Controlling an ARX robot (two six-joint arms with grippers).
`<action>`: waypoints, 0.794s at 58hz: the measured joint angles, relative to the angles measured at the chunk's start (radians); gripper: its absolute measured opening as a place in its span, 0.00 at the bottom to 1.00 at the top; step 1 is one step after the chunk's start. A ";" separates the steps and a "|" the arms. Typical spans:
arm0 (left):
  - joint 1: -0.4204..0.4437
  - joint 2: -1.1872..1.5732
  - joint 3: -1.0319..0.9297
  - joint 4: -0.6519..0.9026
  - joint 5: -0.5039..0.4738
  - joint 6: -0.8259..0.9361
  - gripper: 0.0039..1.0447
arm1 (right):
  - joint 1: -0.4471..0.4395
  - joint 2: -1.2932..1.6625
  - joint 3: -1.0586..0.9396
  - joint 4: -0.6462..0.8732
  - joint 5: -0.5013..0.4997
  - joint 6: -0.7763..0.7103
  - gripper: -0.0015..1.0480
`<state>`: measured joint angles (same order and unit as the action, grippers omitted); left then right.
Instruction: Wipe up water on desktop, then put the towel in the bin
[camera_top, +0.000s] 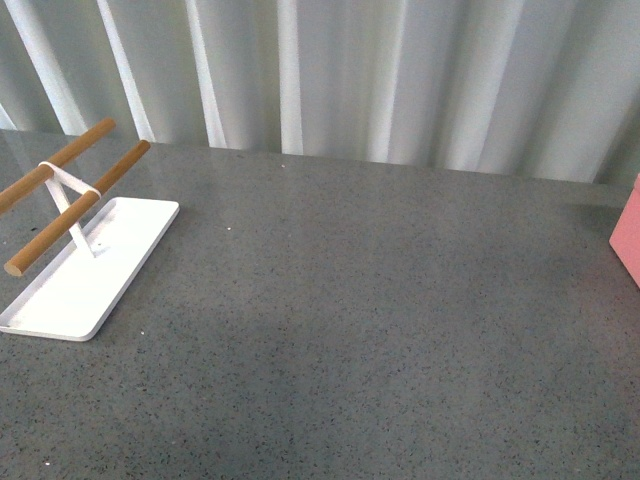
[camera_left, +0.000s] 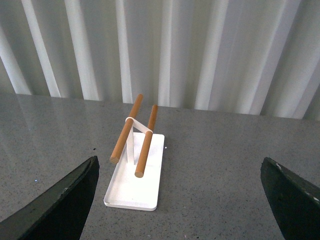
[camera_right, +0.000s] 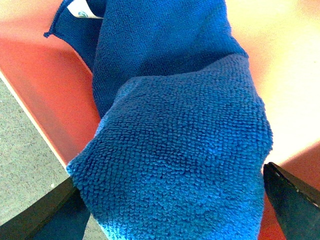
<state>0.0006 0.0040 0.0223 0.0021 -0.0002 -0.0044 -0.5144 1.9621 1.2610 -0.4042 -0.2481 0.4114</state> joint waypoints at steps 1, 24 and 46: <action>0.000 0.000 0.000 0.000 0.000 0.000 0.94 | 0.000 0.006 0.000 0.008 -0.011 -0.003 0.93; 0.000 0.000 0.000 0.000 0.000 0.000 0.94 | -0.008 0.020 0.068 0.025 -0.094 -0.018 0.93; 0.000 0.000 0.000 0.000 0.000 0.000 0.94 | -0.048 0.043 0.104 -0.054 -0.023 -0.097 0.93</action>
<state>0.0006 0.0040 0.0223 0.0021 -0.0002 -0.0044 -0.5629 2.0048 1.3651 -0.4580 -0.2710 0.3141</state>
